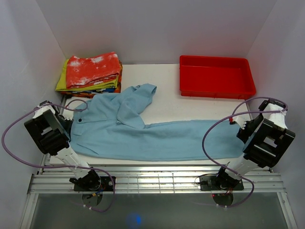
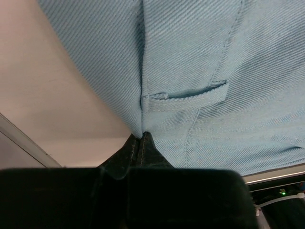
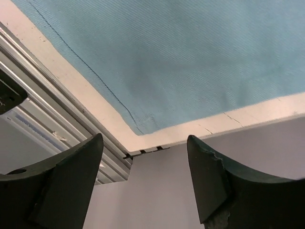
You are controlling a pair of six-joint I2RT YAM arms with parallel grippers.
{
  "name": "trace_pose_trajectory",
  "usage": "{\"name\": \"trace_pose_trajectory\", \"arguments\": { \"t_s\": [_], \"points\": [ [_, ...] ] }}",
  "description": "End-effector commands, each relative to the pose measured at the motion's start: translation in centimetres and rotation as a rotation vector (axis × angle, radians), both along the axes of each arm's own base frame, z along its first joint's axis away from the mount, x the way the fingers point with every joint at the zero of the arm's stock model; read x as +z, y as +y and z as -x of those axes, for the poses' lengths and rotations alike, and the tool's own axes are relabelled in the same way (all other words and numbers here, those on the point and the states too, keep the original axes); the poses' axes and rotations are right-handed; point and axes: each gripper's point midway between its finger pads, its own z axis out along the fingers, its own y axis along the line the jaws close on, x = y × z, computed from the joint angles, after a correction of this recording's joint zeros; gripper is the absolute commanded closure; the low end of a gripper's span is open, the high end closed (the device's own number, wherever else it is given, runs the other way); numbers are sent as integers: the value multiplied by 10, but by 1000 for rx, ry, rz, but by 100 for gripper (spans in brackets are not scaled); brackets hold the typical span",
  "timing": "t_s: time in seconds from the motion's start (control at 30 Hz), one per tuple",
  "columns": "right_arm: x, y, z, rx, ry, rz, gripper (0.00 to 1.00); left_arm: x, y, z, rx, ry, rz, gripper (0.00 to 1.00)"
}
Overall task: Fold and stack the trousers
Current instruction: Flatten the trousers out
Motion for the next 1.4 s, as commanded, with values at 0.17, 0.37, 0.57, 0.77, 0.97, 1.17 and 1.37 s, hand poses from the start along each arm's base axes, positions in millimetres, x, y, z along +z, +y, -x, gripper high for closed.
{"name": "trace_pose_trajectory", "arguments": {
  "t_s": [0.17,0.37,0.57,0.77,0.97,1.17,1.37],
  "points": [
    [54,17,-68,-167,-172,-198,31,23,26,-30,-69,-120,-65,70],
    [79,70,-123,-332,-274,-450,39,107,-24,-77,-113,-449,139,34],
    [114,190,-169,-392,-394,-651,44,126,-74,-85,-130,-548,240,30],
    [141,336,-210,-258,-559,-776,38,60,-80,-68,18,-398,263,30],
    [116,445,-269,-257,-652,-702,34,20,-78,-49,70,-271,253,30],
    [89,507,-355,-493,-636,-816,8,8,-87,-35,88,-248,270,30],
    [31,550,-329,-248,-386,-873,50,6,-76,-35,120,-240,220,30]
  ]
}}
